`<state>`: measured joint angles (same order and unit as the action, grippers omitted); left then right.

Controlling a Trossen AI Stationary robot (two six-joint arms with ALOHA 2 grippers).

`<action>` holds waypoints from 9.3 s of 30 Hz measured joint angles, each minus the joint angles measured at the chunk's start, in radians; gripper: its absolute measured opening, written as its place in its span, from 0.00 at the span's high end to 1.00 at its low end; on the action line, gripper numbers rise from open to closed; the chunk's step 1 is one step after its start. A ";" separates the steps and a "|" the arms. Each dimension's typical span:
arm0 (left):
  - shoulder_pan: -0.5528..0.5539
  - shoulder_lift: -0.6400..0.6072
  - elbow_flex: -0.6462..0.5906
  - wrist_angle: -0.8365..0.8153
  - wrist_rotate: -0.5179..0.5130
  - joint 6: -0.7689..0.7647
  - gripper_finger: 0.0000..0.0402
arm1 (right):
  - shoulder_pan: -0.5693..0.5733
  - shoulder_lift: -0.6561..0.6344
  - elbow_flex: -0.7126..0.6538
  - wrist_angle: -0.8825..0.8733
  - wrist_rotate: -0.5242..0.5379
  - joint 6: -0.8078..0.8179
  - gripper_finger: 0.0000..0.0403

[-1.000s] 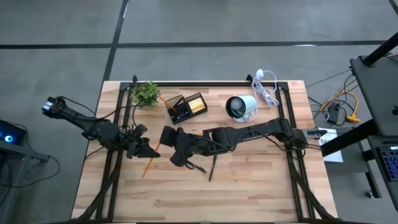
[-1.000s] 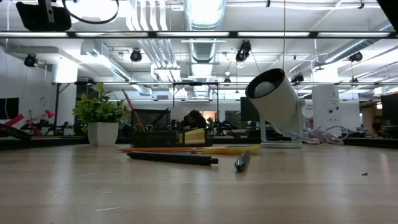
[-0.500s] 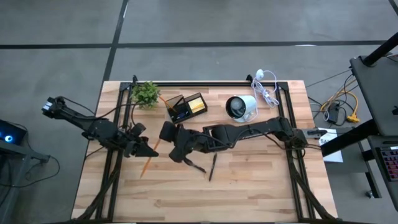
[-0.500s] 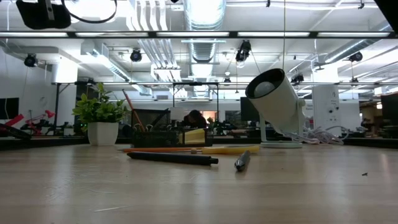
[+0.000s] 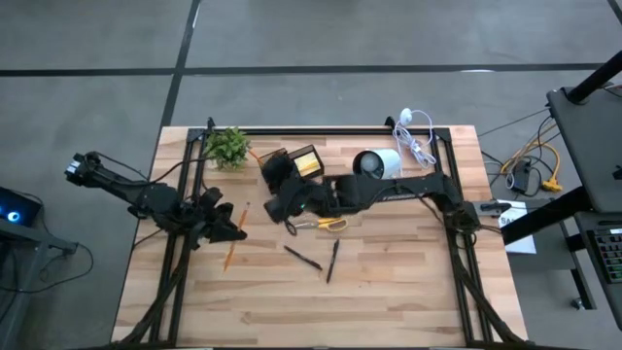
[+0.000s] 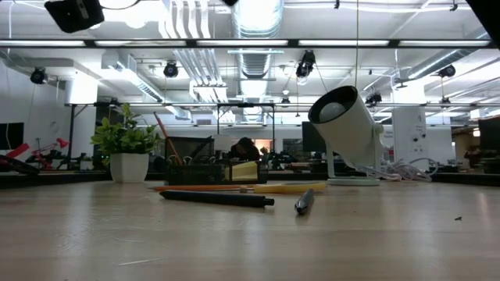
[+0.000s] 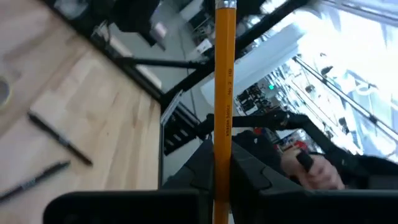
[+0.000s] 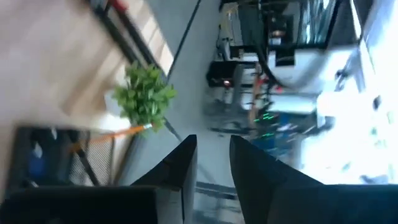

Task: Pick and place office supplies into organizer
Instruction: Put the bottom yellow pencil into the black desk organizer, then put the yellow pencil into the black desk organizer

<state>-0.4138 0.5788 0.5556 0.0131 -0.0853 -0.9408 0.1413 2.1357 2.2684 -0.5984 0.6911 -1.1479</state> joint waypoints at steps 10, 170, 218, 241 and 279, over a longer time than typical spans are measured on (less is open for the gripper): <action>0.045 -0.012 0.000 0.032 -0.034 0.238 0.98 | -0.094 -0.190 0.000 -0.178 -0.160 0.691 0.84; 0.550 1.189 0.499 -0.422 0.104 0.790 0.63 | -0.397 -1.023 -1.182 0.280 -0.507 0.966 0.84; 0.550 1.222 0.491 -0.429 0.154 0.789 1.00 | -0.397 -1.052 -1.182 0.264 -0.505 0.935 0.84; 0.552 1.173 0.499 -0.421 0.153 0.790 0.99 | -0.397 -1.084 -1.182 0.257 -0.504 0.927 0.84; 0.569 1.453 0.931 -0.892 0.185 0.870 0.56 | -0.397 -1.084 -1.182 0.231 -0.504 0.935 0.84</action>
<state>0.1556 2.0319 1.4862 -0.8788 0.0998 -0.0708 -0.2562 1.0519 1.0863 -0.3676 0.1871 -0.2129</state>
